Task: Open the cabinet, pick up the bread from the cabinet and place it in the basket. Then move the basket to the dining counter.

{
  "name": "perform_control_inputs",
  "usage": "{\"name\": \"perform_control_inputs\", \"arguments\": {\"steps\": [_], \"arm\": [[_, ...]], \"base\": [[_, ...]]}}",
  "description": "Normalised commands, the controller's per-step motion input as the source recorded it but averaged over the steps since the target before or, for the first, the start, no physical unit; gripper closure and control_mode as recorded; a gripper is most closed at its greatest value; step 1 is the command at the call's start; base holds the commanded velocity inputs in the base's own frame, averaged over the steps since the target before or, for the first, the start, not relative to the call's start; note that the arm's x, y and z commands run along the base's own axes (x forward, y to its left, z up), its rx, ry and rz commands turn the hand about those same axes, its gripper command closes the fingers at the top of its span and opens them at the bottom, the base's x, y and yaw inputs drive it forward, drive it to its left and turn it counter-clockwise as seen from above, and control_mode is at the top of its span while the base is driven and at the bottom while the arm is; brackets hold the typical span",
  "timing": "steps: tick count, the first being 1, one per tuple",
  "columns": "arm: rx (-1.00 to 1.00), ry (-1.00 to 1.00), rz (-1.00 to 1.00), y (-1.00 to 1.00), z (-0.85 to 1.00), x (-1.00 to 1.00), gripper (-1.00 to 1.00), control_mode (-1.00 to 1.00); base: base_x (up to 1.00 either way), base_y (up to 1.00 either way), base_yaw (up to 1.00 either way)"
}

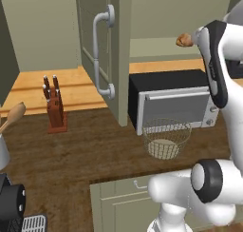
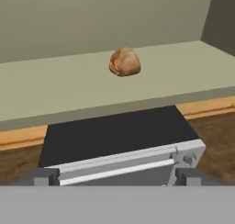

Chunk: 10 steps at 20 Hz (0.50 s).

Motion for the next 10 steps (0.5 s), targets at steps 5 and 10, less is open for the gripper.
{"name": "perform_control_inputs", "arguments": {"steps": [5,10], "arm": [[0.0,-0.01,0.05,-0.04,0.0,0.81,-1.0,-1.0],[0.0,0.02,0.0,-0.15,0.0,0.81,-1.0,-1.0]], "base": [[0.0,0.0,0.0],[0.0,0.0,0.0]]}}
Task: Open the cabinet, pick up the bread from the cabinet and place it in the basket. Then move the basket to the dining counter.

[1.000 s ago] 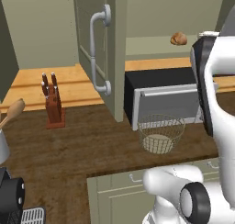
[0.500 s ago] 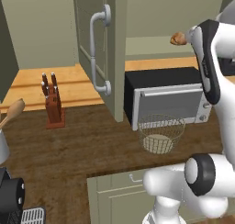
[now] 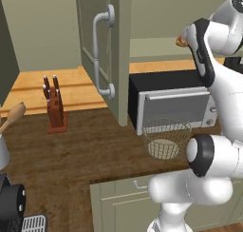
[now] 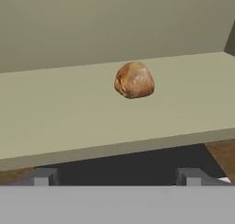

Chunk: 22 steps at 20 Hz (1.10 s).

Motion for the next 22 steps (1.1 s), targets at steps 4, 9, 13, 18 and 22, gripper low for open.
{"name": "perform_control_inputs", "arguments": {"steps": [4,9,13,18,22], "arm": [[0.0,0.02,0.0,-0.35,-0.08,0.74,-1.0,-1.0],[0.0,0.02,0.0,-0.27,-0.26,0.67,-1.0,-1.0],[0.0,0.01,0.0,-0.13,-0.09,0.63,-1.0,-1.0],[0.0,0.0,0.0,-0.08,0.0,0.56,-1.0,-1.0],[0.0,0.02,0.0,-0.08,-0.01,0.55,-1.0,-1.0]], "base": [[0.0,0.0,0.0],[0.0,0.0,0.0],[0.0,0.0,0.0],[0.0,0.0,0.0],[0.0,0.0,0.0]]}}
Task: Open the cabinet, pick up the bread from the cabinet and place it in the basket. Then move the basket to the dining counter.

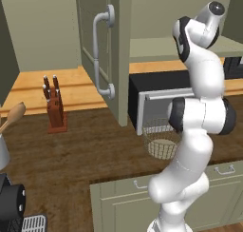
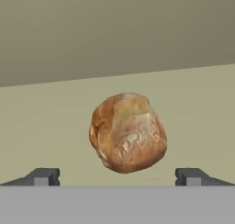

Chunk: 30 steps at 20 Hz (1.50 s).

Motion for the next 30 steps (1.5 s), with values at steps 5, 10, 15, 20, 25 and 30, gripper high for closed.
{"name": "perform_control_inputs", "arguments": {"steps": [5,10,15,20,25,30], "arm": [[0.0,0.01,0.0,-0.18,0.0,0.5,-1.0,-1.0],[0.0,0.02,0.0,-0.18,-0.07,0.39,-1.0,-1.0],[0.0,0.04,0.0,-0.07,-0.22,0.27,-1.0,-1.0],[0.0,0.06,0.0,0.0,-0.38,0.04,1.0,-1.0],[-0.02,-0.02,0.0,0.14,-0.2,-0.48,1.0,-1.0],[-0.06,-0.16,0.0,0.3,-0.09,-0.98,1.0,-1.0]], "base": [[0.0,0.0,0.0],[0.0,0.0,0.0],[0.0,0.0,0.0],[0.0,0.0,0.0],[0.0,0.0,0.0],[0.0,0.0,0.0]]}}
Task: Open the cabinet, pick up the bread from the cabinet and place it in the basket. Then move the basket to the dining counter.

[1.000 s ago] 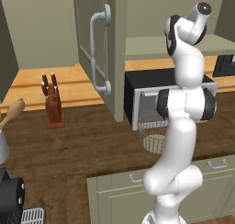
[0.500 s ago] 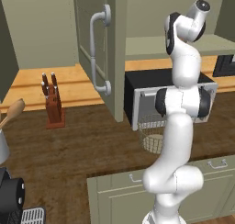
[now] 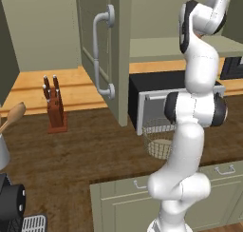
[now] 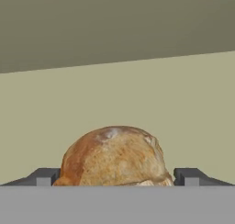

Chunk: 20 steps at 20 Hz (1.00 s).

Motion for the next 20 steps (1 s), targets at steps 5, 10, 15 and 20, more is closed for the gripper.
{"name": "perform_control_inputs", "arguments": {"steps": [5,10,15,20], "arm": [[-0.08,-0.21,0.01,0.52,-0.36,-1.0,1.0,-1.0],[-0.06,-0.21,0.01,0.49,-0.32,-1.0,1.0,-1.0],[-0.01,-0.05,0.0,0.33,0.0,-1.0,1.0,-1.0],[0.0,0.11,0.0,0.25,-0.02,-1.0,1.0,-1.0]], "base": [[0.0,0.0,0.0],[0.0,0.0,0.0],[0.0,0.0,0.0],[0.0,0.0,0.0]]}}
